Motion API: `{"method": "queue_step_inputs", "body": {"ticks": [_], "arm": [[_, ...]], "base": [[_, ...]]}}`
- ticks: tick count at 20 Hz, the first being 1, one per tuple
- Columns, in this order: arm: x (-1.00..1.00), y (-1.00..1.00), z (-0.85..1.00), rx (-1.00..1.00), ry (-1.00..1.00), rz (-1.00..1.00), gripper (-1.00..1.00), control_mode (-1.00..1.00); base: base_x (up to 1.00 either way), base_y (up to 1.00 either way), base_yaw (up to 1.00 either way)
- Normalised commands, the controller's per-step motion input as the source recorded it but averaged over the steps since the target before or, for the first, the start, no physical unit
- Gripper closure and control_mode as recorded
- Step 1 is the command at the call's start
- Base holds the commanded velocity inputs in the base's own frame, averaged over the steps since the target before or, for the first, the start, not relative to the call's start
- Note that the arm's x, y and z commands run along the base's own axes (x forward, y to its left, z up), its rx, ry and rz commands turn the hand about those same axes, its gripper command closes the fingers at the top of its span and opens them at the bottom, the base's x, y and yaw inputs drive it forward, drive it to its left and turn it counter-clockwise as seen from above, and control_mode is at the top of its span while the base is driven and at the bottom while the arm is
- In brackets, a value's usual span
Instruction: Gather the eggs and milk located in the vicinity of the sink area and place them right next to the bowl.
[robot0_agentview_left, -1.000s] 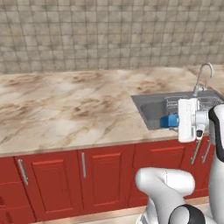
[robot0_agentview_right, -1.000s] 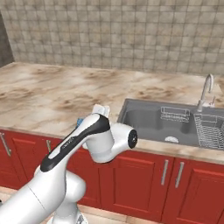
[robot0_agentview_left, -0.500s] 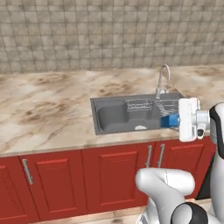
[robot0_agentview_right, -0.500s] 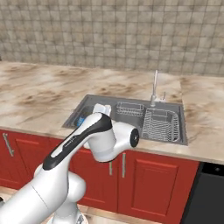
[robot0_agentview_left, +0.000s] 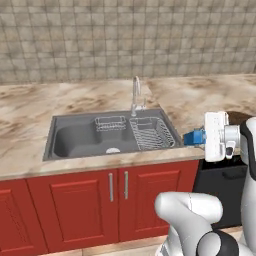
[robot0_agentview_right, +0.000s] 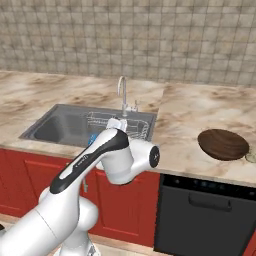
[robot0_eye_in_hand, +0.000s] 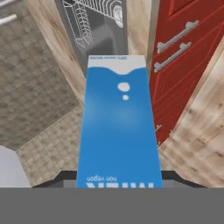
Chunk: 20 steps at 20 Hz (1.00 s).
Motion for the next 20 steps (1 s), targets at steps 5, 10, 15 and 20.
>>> {"method": "queue_step_inputs", "body": {"ticks": [5,10,15,20], "arm": [[0.0,0.0,0.0,0.0,0.0,0.0,1.0,1.0],[0.0,0.0,0.0,0.0,0.0,0.0,1.0,1.0],[0.0,0.0,0.0,0.0,0.0,0.0,1.0,1.0],[0.0,0.0,0.0,0.0,0.0,0.0,1.0,1.0]], "base": [[0.0,-1.0,-0.02],[0.02,-1.0,-0.03],[0.15,-0.95,-0.04],[0.36,-0.74,-0.02]]}}
